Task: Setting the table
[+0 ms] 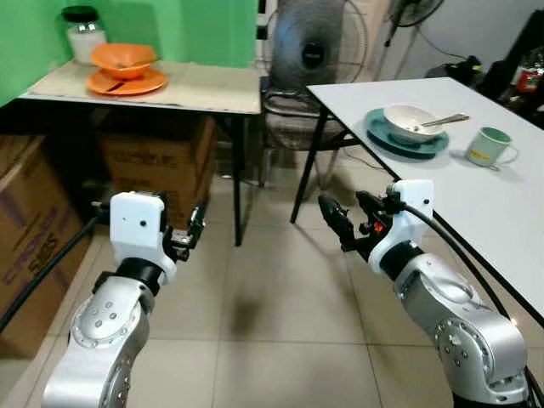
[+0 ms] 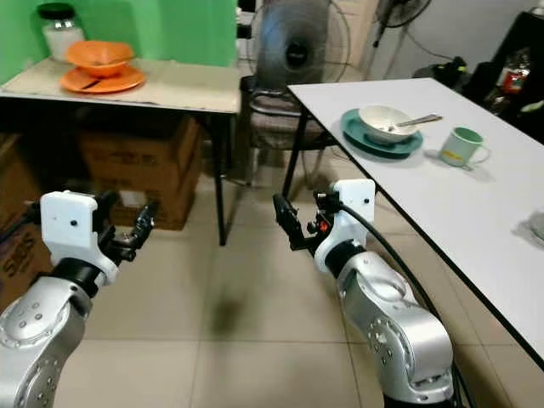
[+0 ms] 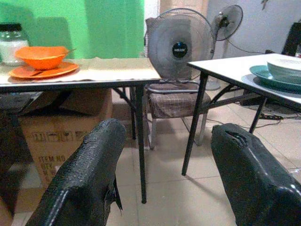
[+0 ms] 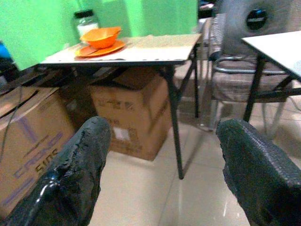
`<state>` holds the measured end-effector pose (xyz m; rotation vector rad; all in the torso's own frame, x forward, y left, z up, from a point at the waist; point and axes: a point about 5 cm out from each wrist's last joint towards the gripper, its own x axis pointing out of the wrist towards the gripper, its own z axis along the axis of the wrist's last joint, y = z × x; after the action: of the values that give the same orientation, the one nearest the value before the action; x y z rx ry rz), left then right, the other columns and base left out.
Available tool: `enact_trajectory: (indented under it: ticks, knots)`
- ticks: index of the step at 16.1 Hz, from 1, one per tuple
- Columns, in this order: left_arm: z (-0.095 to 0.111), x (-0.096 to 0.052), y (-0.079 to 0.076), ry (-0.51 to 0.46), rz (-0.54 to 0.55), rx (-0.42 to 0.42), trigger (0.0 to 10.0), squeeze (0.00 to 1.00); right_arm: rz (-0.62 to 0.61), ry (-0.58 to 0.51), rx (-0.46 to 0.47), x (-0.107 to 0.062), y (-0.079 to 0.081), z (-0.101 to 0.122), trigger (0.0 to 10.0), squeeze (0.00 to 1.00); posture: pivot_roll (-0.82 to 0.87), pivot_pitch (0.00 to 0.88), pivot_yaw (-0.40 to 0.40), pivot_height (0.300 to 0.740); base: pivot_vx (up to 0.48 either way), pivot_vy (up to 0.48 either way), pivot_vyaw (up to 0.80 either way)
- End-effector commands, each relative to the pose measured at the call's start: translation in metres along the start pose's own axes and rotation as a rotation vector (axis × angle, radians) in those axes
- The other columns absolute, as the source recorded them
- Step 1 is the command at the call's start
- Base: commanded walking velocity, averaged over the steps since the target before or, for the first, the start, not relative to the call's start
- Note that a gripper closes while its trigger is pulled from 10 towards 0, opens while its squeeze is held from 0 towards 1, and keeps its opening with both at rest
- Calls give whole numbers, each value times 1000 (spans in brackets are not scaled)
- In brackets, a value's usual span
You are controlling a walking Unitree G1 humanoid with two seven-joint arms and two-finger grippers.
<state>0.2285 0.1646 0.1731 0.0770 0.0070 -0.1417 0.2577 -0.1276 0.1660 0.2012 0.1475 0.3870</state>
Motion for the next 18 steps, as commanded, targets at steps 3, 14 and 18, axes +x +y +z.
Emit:
enact_trajectory:
  ticks: [3, 14, 18]
  knots:
    - [2, 0, 1, -9, 4, 7, 10000, 0, 0, 4, 15, 3, -1, -2, 10000, 0, -59, 0, -48, 740, 294, 0, 800]
    - [-9, -17, 24, 1, 100, 42, 10000, 0, -139, -34, -63, -2, -37, -18, 10000, 0, -49, 0, -59, 740, 299, 0, 0]
    - [-9, -19, 22, -8, 97, 35, 10000, 0, -98, -40, -52, 0, -31, -23, 10000, 0, -45, 0, -57, 740, 353, 0, 0]
